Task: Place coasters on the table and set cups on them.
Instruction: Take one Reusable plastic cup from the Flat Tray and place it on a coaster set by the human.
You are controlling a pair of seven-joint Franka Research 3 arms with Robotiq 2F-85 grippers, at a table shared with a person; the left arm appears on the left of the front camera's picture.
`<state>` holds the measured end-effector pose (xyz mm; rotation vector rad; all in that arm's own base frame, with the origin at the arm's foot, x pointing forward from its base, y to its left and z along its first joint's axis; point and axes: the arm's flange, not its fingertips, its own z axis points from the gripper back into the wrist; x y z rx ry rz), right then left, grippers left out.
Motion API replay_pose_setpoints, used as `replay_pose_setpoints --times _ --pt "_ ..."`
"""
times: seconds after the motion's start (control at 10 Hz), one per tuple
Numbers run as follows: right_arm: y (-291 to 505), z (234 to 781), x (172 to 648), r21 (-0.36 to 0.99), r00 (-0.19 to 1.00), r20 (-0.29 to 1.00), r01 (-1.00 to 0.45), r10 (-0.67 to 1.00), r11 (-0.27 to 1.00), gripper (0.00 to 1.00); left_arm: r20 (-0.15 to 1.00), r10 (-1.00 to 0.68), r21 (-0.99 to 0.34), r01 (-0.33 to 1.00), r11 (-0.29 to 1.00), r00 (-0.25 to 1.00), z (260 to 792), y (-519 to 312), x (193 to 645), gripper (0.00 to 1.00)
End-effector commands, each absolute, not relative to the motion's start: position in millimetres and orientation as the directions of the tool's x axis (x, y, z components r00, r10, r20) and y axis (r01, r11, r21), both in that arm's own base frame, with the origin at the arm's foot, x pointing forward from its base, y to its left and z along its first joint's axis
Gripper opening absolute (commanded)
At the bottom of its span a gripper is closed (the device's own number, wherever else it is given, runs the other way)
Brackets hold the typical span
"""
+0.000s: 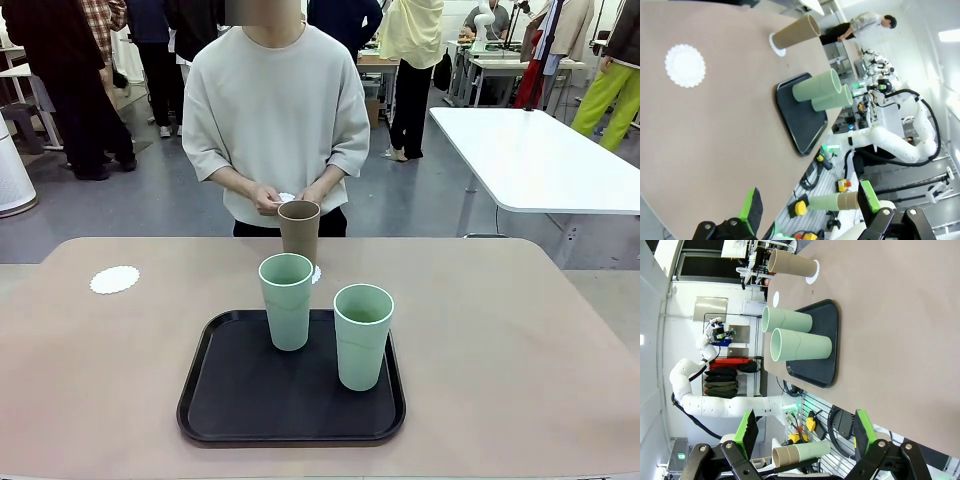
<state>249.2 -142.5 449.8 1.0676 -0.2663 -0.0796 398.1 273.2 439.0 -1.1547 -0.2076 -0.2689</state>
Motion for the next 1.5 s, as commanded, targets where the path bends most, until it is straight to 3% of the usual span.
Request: replay_pose_setpoints --times 0.0,0.5,0.6,0.7,0.9,1.1,1.4 --pt "-142 450 251 0.879 0.963 0.186 -0.076 -0.193 0.470 1.00 0.300 -0.103 -0.869 0.316 0.381 0.948 441 274 399 1.00" --pt "-142 450 251 0.879 0.963 0.186 -0.076 -0.193 0.470 1.00 0.298 -0.102 -0.871 0.315 0.378 0.949 439 273 398 1.00" --pt "-142 450 251 0.879 0.963 0.186 -0.076 -0.193 0.470 1.00 0.412 -0.247 -0.794 0.478 0.376 0.877 459 258 397 1.00" --pt "-142 450 251 0.879 0.963 0.186 -0.076 -0.193 0.470 1.00 0.515 -0.278 -0.671 0.583 0.457 0.811 484 242 390 1.00" --pt "-142 450 251 0.879 0.963 0.186 -0.076 -0.193 0.470 1.00 0.653 -0.381 -0.454 0.741 0.495 0.655 528 206 385 1.00" --pt "-142 450 251 0.879 0.963 0.186 -0.076 -0.193 0.470 1.00 0.701 -0.486 -0.294 0.832 0.471 0.523 545 164 393 1.00" --pt "-142 450 251 0.879 0.963 0.186 -0.076 -0.193 0.470 1.00 0.678 -0.602 -0.097 0.863 0.496 0.422 540 86 409 1.00"
